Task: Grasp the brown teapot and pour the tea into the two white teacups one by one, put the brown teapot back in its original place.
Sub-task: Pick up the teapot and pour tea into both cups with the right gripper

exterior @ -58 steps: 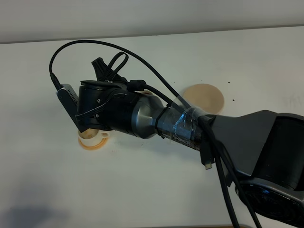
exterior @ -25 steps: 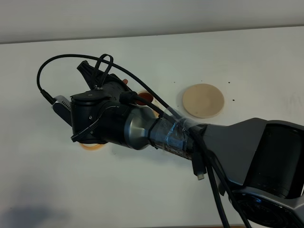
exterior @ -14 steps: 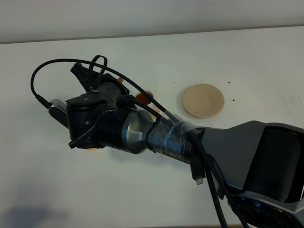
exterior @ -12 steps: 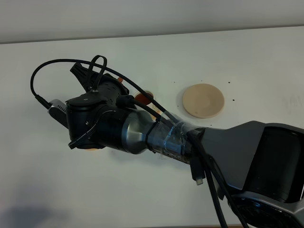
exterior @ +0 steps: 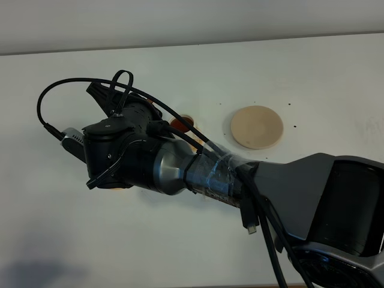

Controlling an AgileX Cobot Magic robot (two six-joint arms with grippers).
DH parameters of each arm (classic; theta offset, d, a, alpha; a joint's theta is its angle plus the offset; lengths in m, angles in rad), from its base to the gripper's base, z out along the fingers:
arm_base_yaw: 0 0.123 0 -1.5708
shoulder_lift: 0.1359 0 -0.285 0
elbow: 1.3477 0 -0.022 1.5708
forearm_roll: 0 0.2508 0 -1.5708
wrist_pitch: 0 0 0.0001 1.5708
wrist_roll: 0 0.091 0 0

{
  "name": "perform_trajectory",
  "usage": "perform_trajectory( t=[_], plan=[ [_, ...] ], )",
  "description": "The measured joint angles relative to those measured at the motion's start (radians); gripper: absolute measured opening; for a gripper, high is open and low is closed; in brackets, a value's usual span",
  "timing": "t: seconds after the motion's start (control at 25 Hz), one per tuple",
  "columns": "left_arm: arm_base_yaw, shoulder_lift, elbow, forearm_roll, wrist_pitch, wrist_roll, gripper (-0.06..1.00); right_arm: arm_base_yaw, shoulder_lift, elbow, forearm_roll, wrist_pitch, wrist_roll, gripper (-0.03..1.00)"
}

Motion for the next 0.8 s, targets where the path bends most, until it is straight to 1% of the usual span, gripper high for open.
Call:
perform_trajectory(
  t=[0.8],
  plan=[
    [0.0, 0.0, 0.0, 0.0, 0.0, 0.0, 0.25, 0.0, 0.0, 0.0, -0.064, -0.033, -0.034, 0.09]
  ],
)
